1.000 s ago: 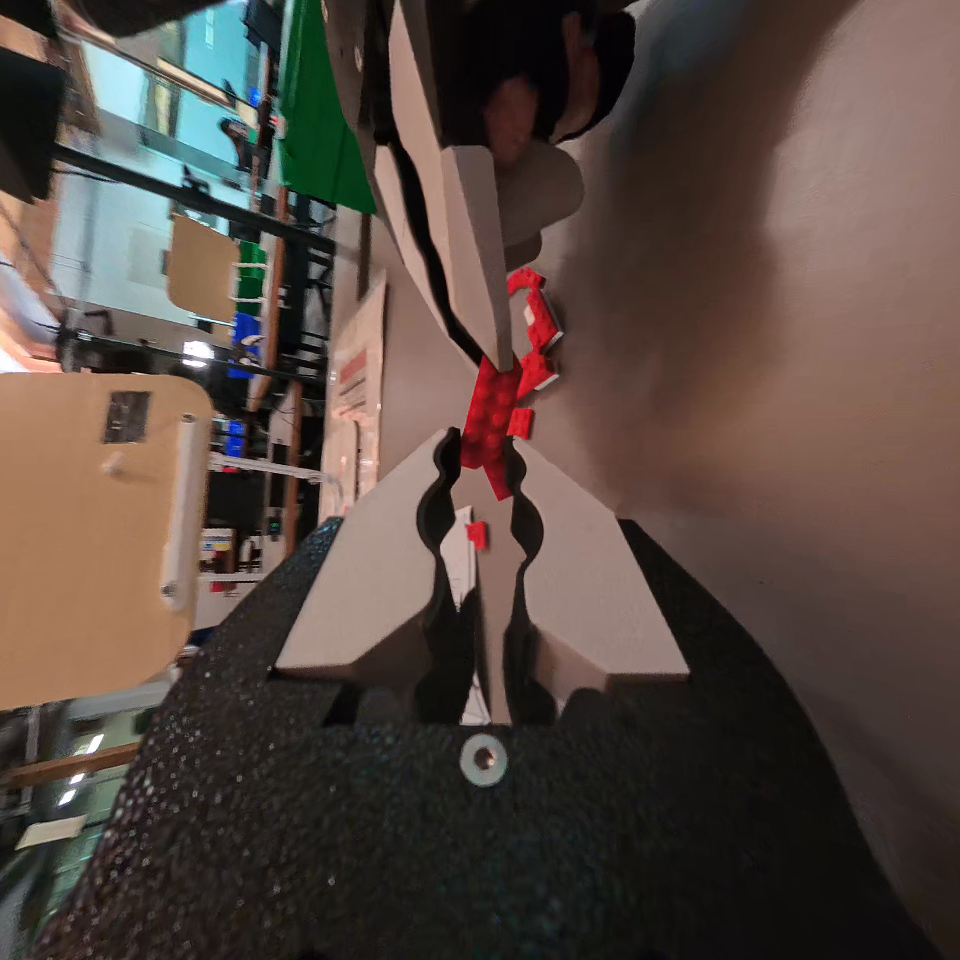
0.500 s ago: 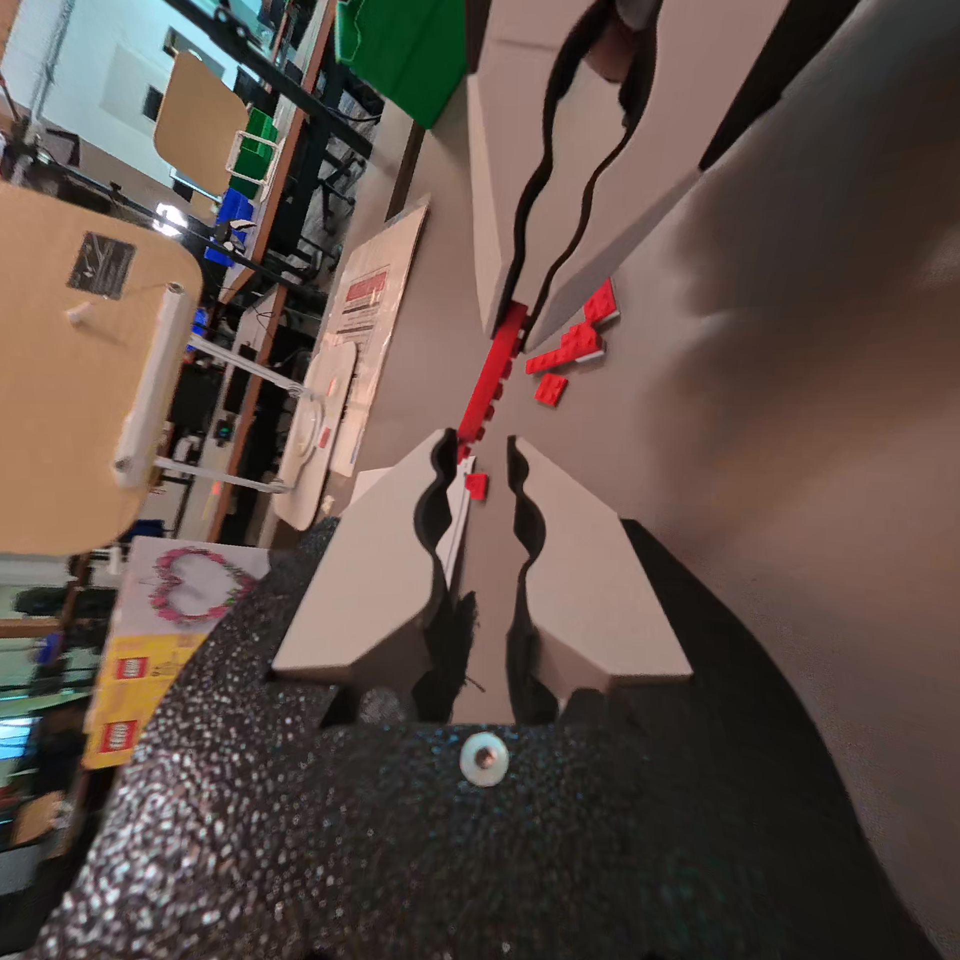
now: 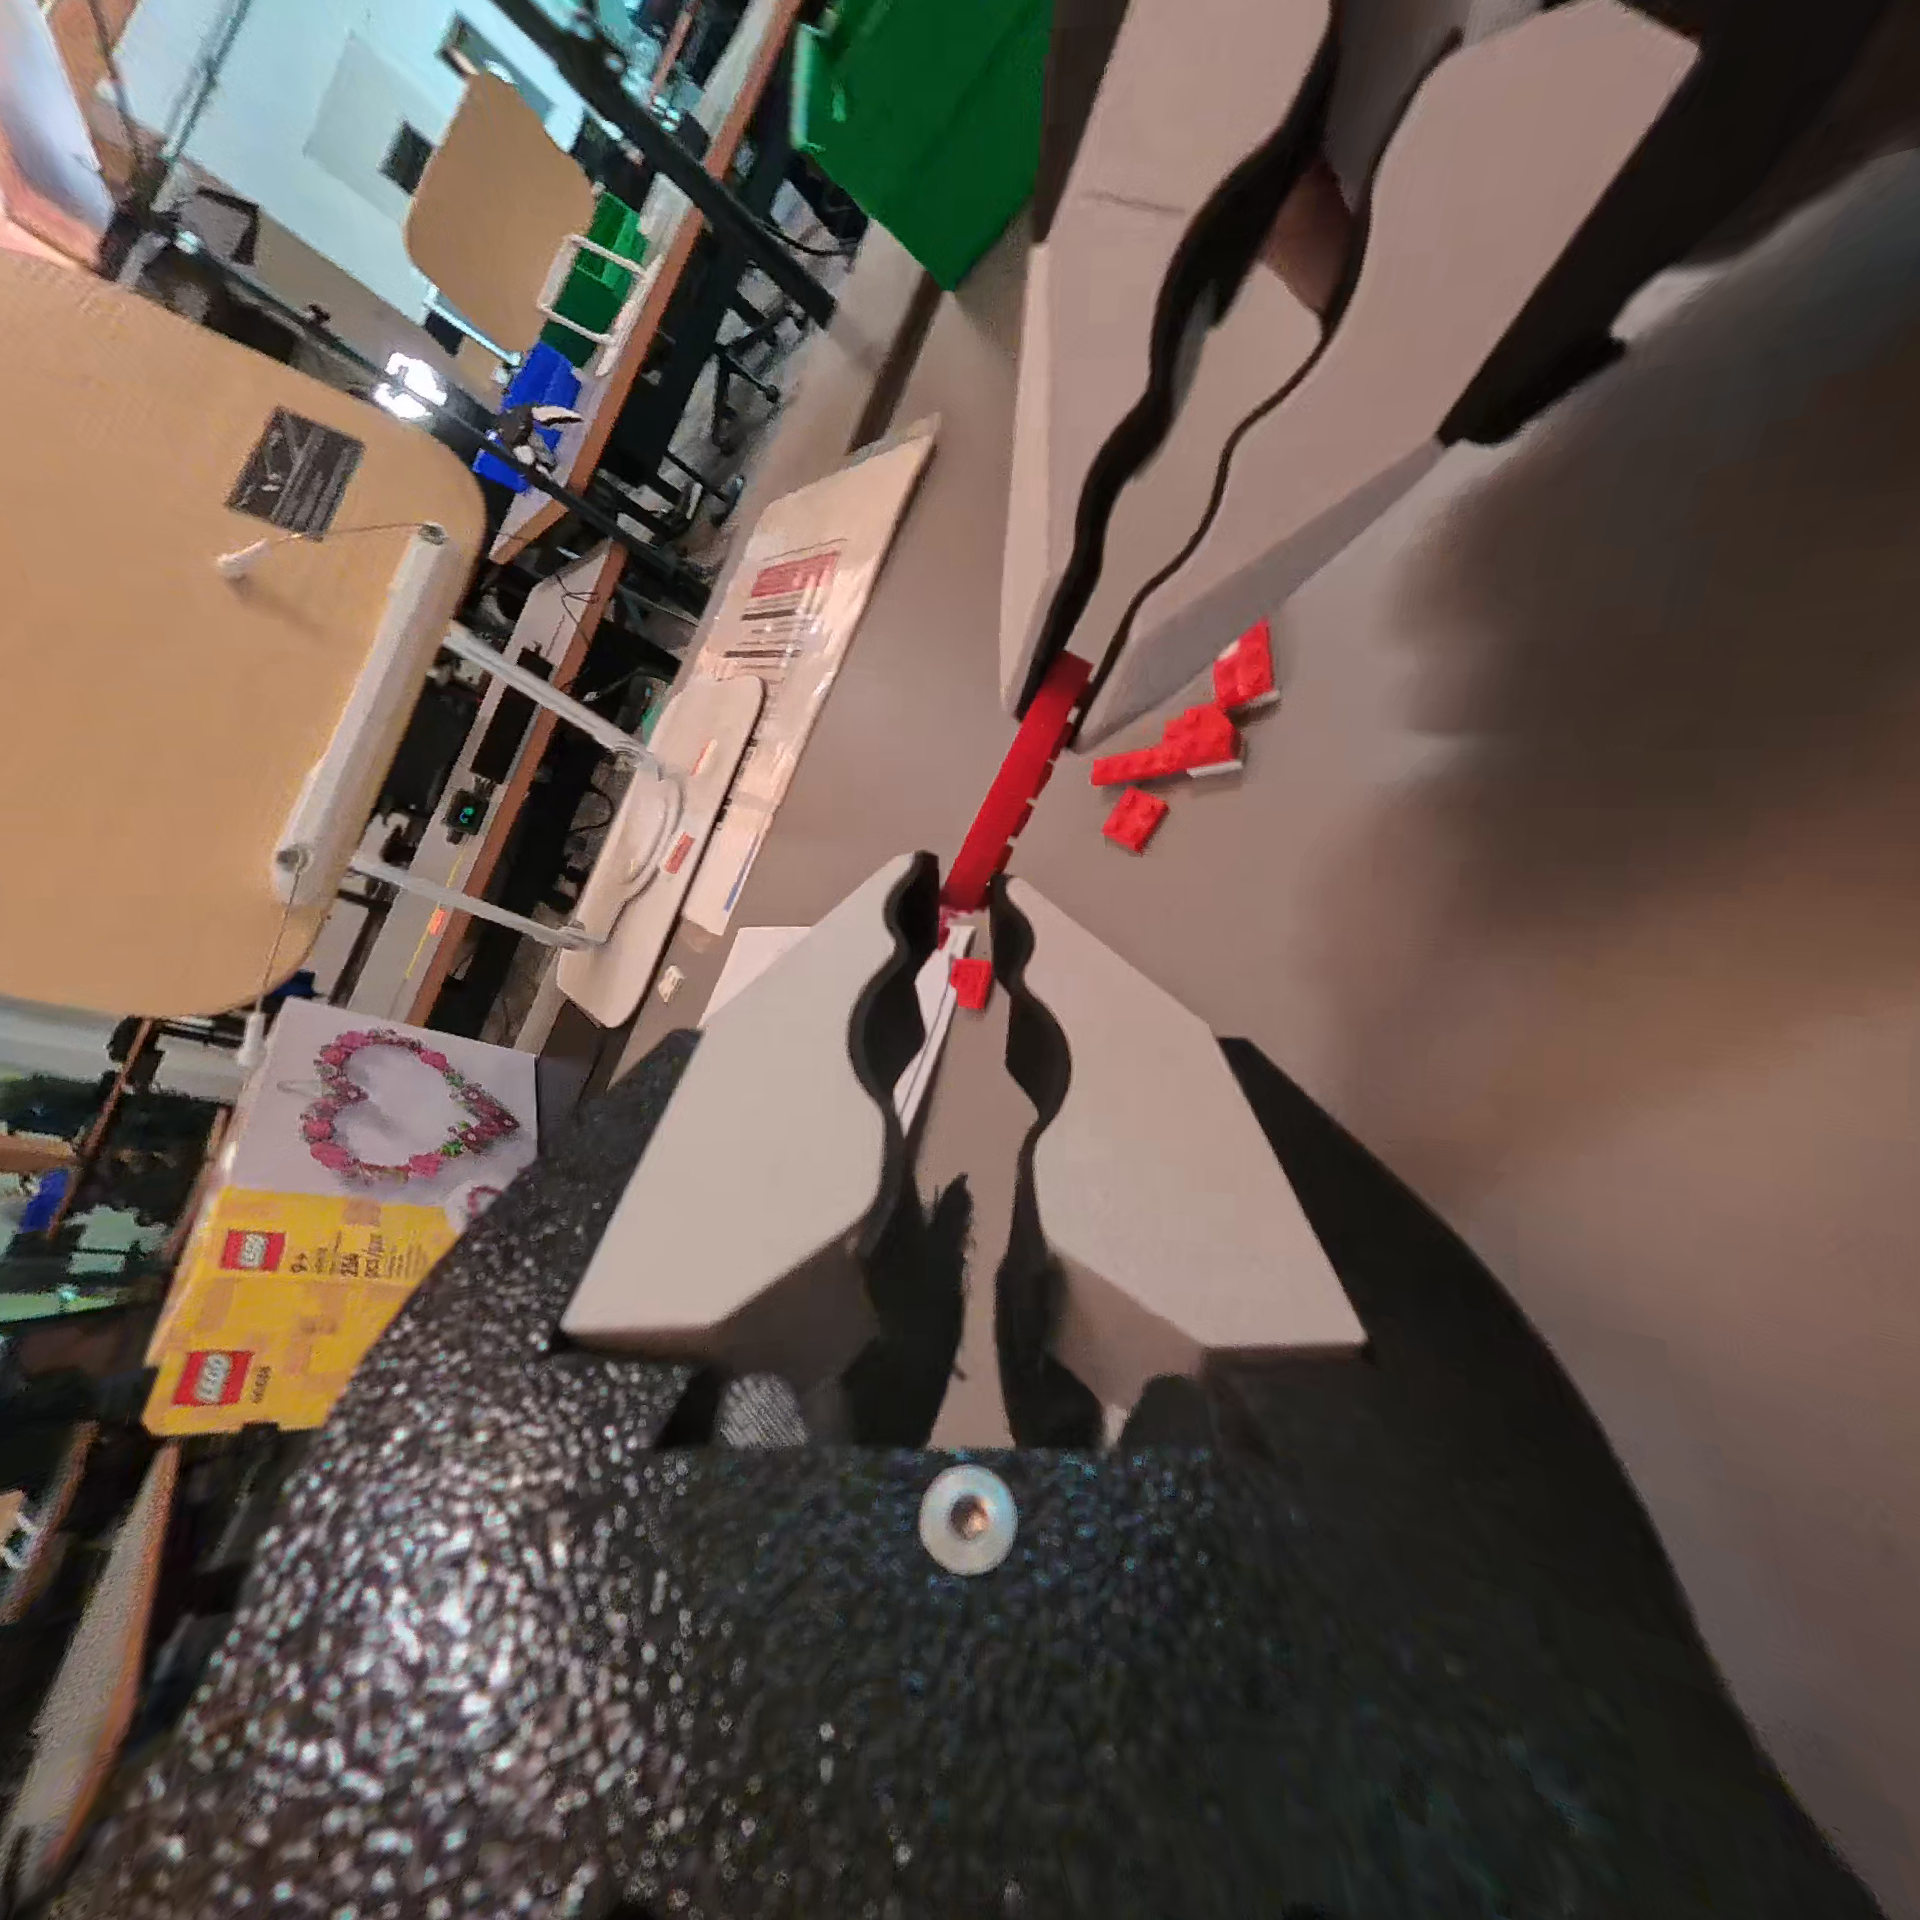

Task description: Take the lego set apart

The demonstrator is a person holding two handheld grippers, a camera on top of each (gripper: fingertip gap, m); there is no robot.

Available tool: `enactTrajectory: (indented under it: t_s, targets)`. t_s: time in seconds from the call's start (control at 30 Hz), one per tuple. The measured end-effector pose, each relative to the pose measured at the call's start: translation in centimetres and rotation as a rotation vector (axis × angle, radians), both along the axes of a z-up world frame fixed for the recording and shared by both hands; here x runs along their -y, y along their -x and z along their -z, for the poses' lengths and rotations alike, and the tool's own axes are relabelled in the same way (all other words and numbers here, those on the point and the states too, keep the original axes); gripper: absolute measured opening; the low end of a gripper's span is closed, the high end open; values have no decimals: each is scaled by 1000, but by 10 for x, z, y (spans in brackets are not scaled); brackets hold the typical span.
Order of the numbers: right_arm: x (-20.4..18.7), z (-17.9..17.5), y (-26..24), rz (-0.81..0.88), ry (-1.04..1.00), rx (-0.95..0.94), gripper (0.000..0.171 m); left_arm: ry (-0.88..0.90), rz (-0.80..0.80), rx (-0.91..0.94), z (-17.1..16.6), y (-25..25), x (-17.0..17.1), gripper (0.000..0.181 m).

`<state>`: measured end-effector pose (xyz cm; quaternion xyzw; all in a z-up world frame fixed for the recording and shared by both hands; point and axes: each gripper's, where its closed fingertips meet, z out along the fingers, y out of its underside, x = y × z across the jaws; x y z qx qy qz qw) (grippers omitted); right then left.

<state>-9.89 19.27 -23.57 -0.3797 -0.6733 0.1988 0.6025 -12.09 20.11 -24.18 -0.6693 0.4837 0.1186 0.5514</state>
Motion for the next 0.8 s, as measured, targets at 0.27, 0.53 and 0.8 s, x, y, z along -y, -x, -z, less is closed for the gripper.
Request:
enactTrajectory:
  t_s: [0.27, 0.53, 0.8]
  targets:
    - [6, -10, -3, -101, 290, -73, 7, 57, 48, 274, -13, -3, 8, 10]
    - [24, -33, -16, -458, 998, -172, 7, 428, 344, 921, -49, -19, 37, 5]
    - [26, -36, -17, -516, 1092, -186, 6, 637, 374, 1075, -40, -16, 39, 14]
